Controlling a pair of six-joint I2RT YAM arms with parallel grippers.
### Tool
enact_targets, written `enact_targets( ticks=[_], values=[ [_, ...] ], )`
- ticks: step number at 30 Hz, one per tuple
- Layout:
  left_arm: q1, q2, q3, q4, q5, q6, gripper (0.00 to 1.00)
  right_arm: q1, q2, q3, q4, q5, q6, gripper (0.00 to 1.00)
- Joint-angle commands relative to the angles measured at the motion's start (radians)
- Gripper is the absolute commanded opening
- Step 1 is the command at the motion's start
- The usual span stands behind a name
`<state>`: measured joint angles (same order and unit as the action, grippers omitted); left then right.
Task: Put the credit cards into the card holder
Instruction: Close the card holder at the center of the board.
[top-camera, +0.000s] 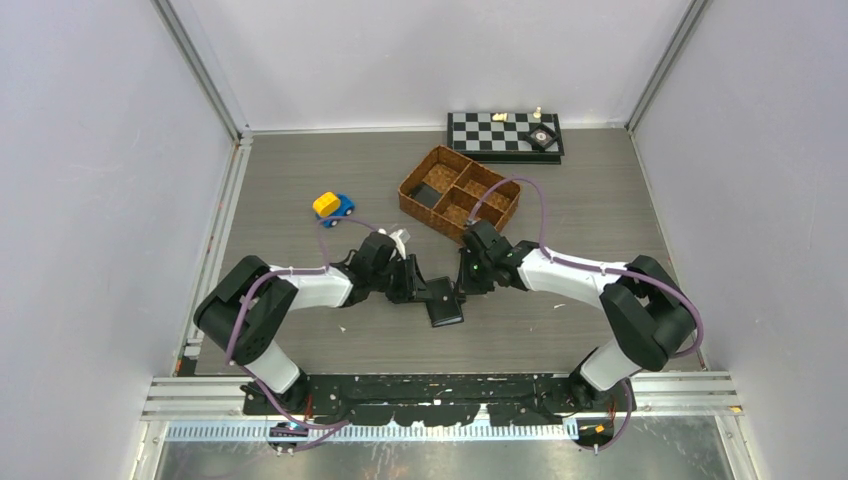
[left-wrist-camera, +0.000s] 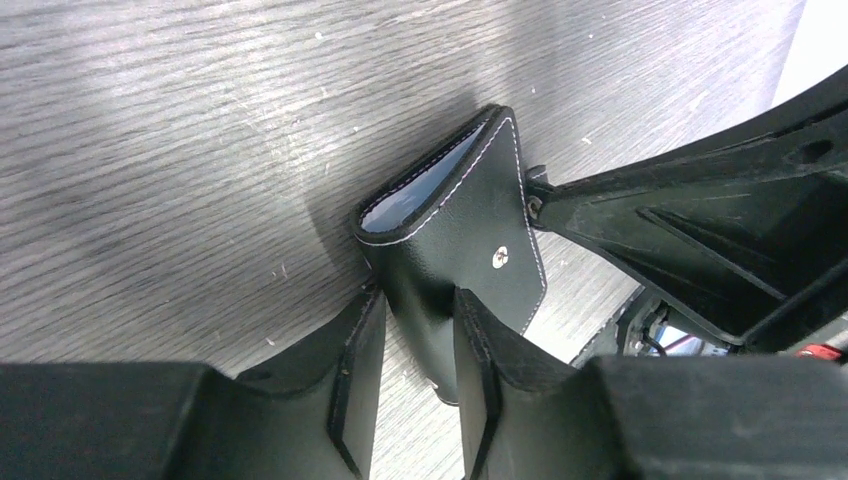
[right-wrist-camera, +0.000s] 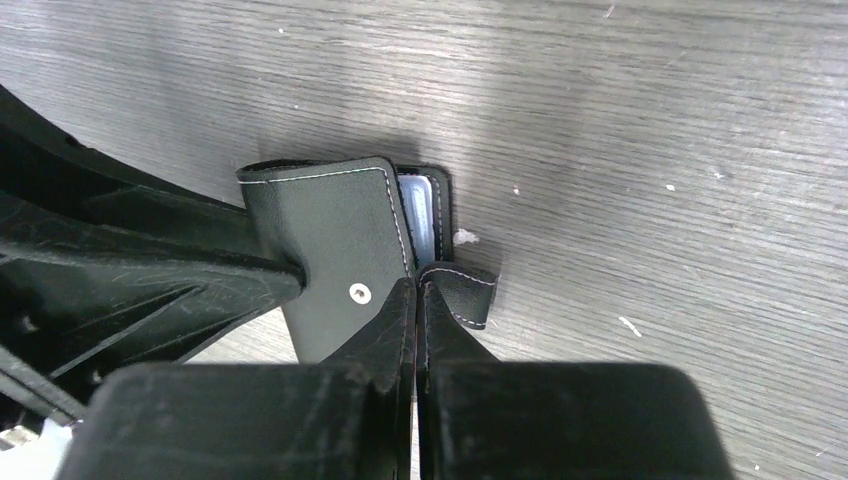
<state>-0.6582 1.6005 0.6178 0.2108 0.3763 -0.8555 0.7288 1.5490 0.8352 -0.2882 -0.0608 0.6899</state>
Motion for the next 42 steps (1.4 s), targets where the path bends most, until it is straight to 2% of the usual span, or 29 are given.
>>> enact_targets(
  ticks=[1,6,15,42],
  values=[
    [-0.021,0.024,0.027,-0.113,-0.094,0.062,0.3,-0.008,-0.062,-0.002,0.052,-0.055,-0.012,0.01],
    [-0.029,0.031,0.045,-0.163,-0.132,0.093,0.27,-0.015,-0.081,0.006,0.038,-0.09,-0.031,0.01],
    [-0.058,0.044,0.086,-0.234,-0.175,0.125,0.27,-0.015,-0.023,0.017,0.064,-0.154,-0.039,0.01],
    [-0.062,0.057,0.094,-0.237,-0.172,0.13,0.26,-0.011,0.071,0.063,0.018,-0.155,-0.063,0.0]
  ],
)
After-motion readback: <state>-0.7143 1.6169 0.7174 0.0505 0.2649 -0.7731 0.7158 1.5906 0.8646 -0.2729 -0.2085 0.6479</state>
